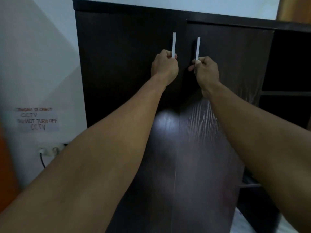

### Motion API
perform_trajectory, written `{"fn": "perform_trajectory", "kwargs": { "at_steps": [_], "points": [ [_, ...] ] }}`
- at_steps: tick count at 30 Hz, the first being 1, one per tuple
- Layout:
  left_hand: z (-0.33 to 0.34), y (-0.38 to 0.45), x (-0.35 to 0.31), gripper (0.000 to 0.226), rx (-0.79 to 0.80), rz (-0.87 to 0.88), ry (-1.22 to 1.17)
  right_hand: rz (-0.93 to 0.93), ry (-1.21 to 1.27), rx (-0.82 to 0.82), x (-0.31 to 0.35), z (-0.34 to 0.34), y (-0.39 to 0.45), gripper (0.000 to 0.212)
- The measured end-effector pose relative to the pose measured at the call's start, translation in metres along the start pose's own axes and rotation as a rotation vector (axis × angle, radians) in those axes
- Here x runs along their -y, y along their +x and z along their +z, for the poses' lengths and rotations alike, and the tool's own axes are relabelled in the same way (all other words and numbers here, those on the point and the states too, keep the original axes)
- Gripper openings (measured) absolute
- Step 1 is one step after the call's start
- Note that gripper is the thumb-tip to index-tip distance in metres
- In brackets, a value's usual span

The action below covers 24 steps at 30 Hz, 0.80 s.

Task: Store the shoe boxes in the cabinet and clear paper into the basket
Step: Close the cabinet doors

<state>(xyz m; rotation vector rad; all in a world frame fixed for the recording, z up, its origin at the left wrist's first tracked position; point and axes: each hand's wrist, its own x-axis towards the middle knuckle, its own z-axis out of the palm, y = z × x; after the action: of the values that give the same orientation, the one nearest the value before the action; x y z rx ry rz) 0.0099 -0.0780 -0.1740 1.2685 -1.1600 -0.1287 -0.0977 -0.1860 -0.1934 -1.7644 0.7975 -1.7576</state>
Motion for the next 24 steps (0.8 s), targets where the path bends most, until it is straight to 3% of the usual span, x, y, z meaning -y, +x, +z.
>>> {"fn": "perform_trajectory", "kwargs": {
  "at_steps": [5, 11, 16, 18, 19, 20, 22, 24],
  "points": [
    [0.001, 0.006, 0.014, 0.028, 0.028, 0.082, -0.013, 0.007, -0.011, -0.036, -0.002, 0.005, -0.002, 0.019],
    [0.000, 0.004, 0.048, 0.034, 0.006, 0.175, -0.199, 0.006, 0.061, -0.093, 0.002, 0.008, -0.010, 0.018],
    [0.027, -0.041, 0.101, 0.036, -0.145, 0.349, -0.218, 0.048, 0.277, -0.185, -0.048, 0.009, -0.003, 0.007],
    [0.043, -0.068, 0.128, 0.039, -0.150, 0.391, -0.185, 0.155, 0.231, -0.327, -0.096, 0.011, 0.004, 0.035],
    [0.050, -0.081, 0.143, 0.040, -0.141, 0.394, -0.168, 0.150, 0.247, -0.291, -0.112, 0.016, -0.009, 0.054],
    [0.056, -0.097, 0.157, 0.040, -0.129, 0.380, -0.149, 0.150, 0.276, -0.213, -0.116, 0.012, -0.037, 0.052],
    [0.063, -0.129, 0.183, 0.042, -0.088, 0.328, -0.115, 0.100, 0.344, -0.075, -0.102, 0.011, -0.094, 0.010],
    [0.071, -0.159, 0.212, 0.040, -0.051, 0.286, -0.075, -0.051, 0.239, -0.055, -0.099, 0.003, -0.144, 0.007]
  ]
}}
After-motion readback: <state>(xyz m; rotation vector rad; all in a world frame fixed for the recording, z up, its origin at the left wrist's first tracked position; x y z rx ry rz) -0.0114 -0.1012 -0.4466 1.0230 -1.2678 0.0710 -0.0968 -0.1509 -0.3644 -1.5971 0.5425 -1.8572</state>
